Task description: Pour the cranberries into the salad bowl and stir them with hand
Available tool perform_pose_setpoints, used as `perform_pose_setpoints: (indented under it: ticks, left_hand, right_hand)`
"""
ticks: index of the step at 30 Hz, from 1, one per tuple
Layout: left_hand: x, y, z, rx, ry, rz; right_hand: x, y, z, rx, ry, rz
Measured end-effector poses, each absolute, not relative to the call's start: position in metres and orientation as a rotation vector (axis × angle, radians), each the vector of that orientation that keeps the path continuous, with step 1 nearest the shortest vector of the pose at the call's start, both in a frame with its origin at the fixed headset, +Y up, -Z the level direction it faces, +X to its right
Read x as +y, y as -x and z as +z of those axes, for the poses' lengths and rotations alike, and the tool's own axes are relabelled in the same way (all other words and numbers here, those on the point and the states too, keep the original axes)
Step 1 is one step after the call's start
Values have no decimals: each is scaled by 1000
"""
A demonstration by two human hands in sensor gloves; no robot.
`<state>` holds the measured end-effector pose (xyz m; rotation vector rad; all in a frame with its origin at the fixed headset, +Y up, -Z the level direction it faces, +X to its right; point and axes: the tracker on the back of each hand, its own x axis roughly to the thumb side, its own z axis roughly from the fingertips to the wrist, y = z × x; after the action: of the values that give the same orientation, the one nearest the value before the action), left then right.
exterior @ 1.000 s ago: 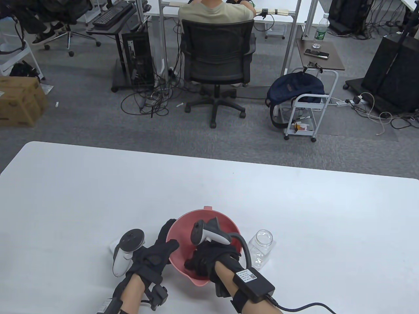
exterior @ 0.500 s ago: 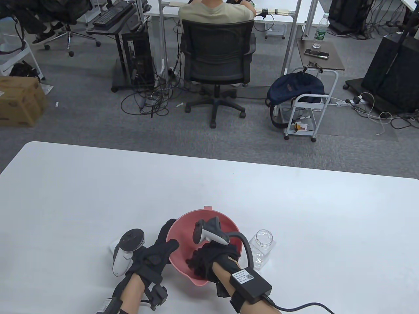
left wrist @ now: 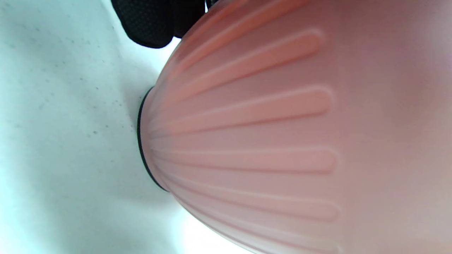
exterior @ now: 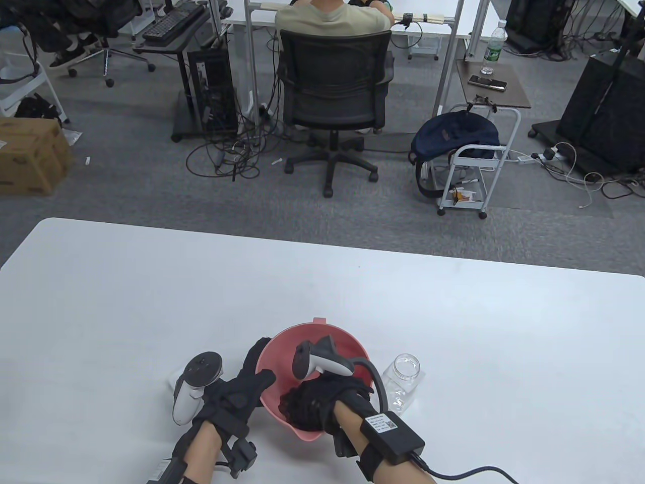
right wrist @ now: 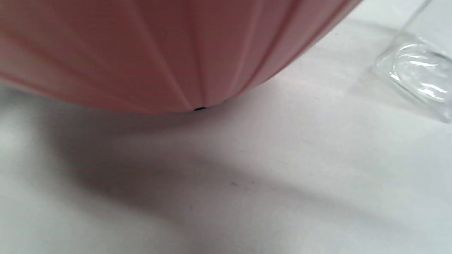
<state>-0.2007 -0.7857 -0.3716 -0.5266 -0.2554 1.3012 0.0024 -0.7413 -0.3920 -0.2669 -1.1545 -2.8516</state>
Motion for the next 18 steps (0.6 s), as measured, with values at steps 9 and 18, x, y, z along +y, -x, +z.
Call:
perform_pose_setpoints:
  ticks: [9,18]
  left_hand:
    - [-786,201,-371,-257,527,1300]
    - [-786,201,-371,-240,521,1295]
  right_hand:
    - [-736,-3,-390,-1093,340,-2941]
    - [-734,-3,-390,-1057,365,-2983]
